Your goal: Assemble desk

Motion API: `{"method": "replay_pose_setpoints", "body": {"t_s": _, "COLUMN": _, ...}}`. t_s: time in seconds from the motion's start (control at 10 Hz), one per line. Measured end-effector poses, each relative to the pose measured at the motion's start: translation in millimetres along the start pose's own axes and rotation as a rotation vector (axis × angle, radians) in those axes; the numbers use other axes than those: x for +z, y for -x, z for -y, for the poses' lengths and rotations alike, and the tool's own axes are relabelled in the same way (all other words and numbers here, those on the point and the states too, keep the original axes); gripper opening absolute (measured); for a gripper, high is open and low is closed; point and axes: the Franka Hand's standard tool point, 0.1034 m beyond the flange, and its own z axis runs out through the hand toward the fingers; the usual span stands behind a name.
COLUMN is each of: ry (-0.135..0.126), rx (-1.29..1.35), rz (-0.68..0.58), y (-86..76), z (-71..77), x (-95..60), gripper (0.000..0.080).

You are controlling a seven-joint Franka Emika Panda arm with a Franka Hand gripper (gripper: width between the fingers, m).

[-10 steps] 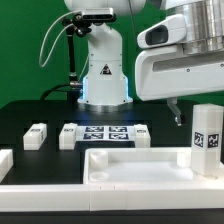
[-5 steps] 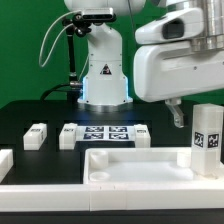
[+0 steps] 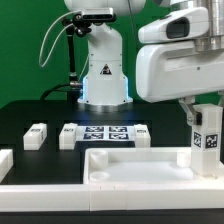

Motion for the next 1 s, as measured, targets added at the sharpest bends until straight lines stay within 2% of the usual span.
{"method": "replay_pose_setpoints", "body": {"t_s": 0.3, "ry": 0.001, "rx": 0.185, "rz": -0.001, "y": -0.2, "z": -0.5, "x": -0.3, "gripper": 0.0288}}
{"method": "replay_pose_setpoints", "body": {"t_s": 0.4, "ry": 0.012, "rx": 0.368, "rz": -0.006, "y": -0.7, "z": -0.3, "x": -1.8, "gripper": 0.0288}}
{"method": "replay_pose_setpoints", "body": {"t_s": 0.5, "ry": 0.01, "rx": 0.597, "rz": -0.02, "y": -1.5, "z": -2.0, "x": -2.0, "gripper": 0.0288}}
{"method": "replay_pose_setpoints", "body": {"t_s": 0.8, "ry": -0.033, "rx": 1.187, "rz": -0.01, "y": 1.7, "z": -4.1, "x": 1.7, "gripper": 0.029}}
{"method": "replay_pose_setpoints", "body": {"t_s": 1.0, "ry": -0.032, "rx": 1.216, "rz": -0.008, "y": 2.2, "z": -3.2, "x": 2.0, "gripper": 0.029}}
